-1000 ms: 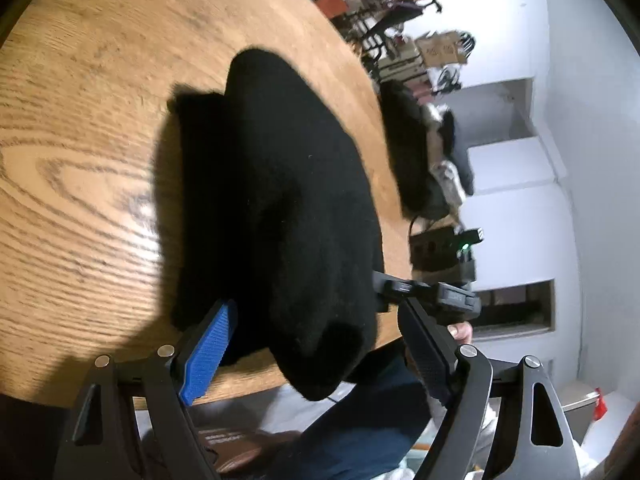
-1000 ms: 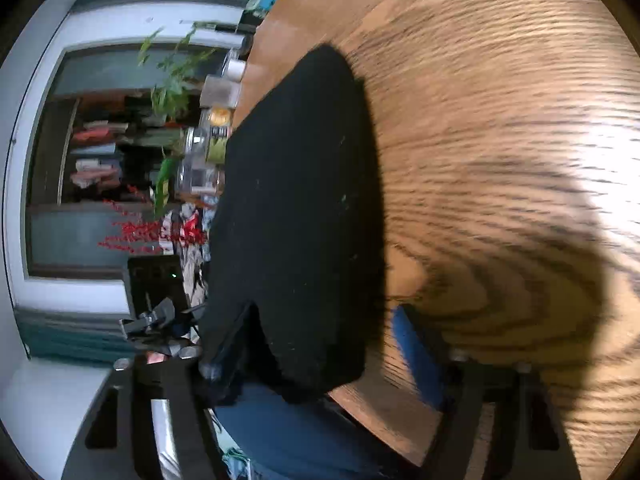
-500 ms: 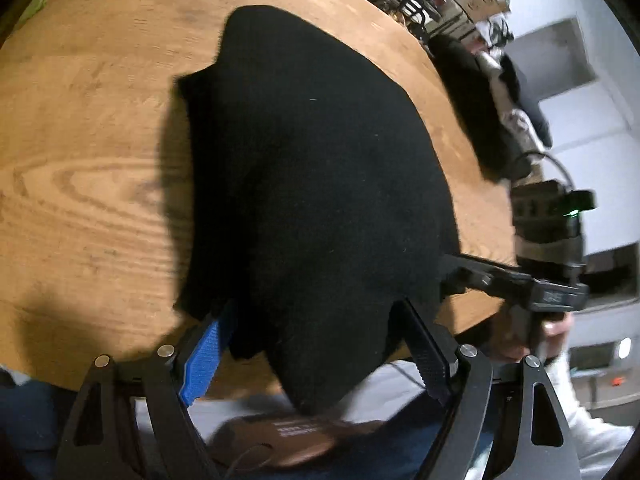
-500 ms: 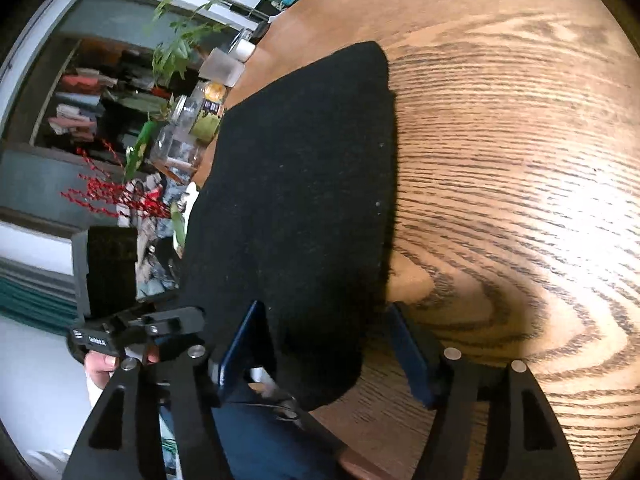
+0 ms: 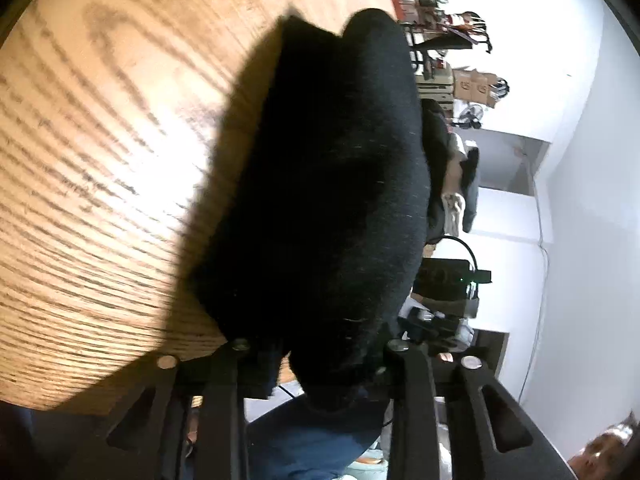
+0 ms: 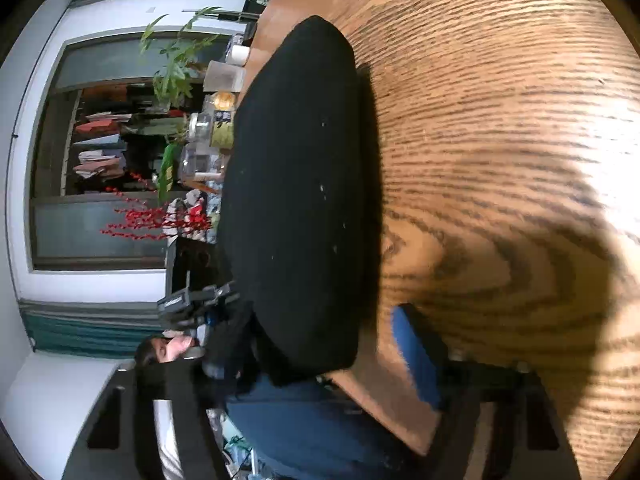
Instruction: Fold clothes
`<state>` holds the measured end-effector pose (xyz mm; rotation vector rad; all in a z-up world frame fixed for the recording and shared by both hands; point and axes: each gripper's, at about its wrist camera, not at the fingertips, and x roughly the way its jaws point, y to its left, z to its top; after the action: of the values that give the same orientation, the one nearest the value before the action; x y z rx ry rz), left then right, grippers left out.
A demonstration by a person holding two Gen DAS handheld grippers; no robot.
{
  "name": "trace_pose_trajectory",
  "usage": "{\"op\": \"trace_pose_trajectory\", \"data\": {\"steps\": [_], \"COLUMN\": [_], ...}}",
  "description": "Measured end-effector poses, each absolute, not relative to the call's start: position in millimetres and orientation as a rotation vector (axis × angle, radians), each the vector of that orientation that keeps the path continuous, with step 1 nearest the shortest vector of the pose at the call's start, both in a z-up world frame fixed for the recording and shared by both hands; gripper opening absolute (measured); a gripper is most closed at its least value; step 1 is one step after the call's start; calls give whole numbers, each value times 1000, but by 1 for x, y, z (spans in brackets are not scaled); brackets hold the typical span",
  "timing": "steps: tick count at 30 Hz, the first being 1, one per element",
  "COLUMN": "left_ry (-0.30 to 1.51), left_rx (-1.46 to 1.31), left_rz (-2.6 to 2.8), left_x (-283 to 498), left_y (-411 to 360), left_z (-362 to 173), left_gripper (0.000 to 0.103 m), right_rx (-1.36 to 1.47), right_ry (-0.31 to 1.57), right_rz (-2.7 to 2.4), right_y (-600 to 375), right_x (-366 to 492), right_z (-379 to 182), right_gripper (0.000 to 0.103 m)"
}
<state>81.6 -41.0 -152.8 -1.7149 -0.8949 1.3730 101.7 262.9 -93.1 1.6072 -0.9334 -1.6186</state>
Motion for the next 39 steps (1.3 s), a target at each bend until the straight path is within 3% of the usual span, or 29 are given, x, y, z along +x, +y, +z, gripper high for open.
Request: {"op": "trace_pose_trajectory", "data": {"steps": [1,3,4,6,7,8,12,15,19,21,22,23,26,30,33,35,39], "left_ry": [-885,-827,-763,-643,-569,-494,-283,-172,-190,-232,-259,-289,-322,-291,-279,-226,-90], "left_rx": [-1711,-1705,-1702,-1676,-1634,-1588,-1519,-1539,-1698,-1724,-1727,-1731,-1719,-1676,-1694,-1699,-1684], "left_rz": [1372,1415,1477,1596,1662,1723,1887,1991,1965,1949,1940,1929,1908,1919,1865,1845,1822], "left_x": [82,84,86,88,91,95,84,62,36,31,30,29,29,36,39,41,42], "left_y": [-42,-37,-36,-38,-35,-32,-19,-14,-8,-6,-7,-8,3,7,29,49,95], "left_z": [-152,-141,-130,-104,-85,-66,-21,-20,-52,-61,-63,-64,-58,-44,-43,-44,-44], "left_gripper": [35,42,55,80,82,82,82,82,82,82,82,82,82,82,82,82,82], "right_rx": [1610,1613,1611,1594,1581,1564,1520,1630,1688,1638,1627,1635,1641,1629,1638,1654,1682], "right_ry": [-924,-797,-730,-554,-478,-436,-385,-448,-607,-689,-691,-665,-662,-502,-314,-365,-416], "right_rz": [-1621,-1689,-1731,-1853,-1931,-1996,-2107,-2057,-1873,-1820,-1805,-1775,-1790,-1939,-2032,-2018,-2038], "right_y": [259,249,248,246,248,253,272,267,247,243,240,237,251,288,309,319,326], "right_x": [101,103,106,112,114,117,114,93,75,66,63,59,58,69,80,79,77], "right_z": [-95,-88,-80,-60,-50,-39,-13,-27,-61,-69,-70,-75,-70,-38,-22,-27,-30], "right_gripper": [40,33,32,44,69,82,92,92,94,93,81,61,44,44,53,63,66]}}
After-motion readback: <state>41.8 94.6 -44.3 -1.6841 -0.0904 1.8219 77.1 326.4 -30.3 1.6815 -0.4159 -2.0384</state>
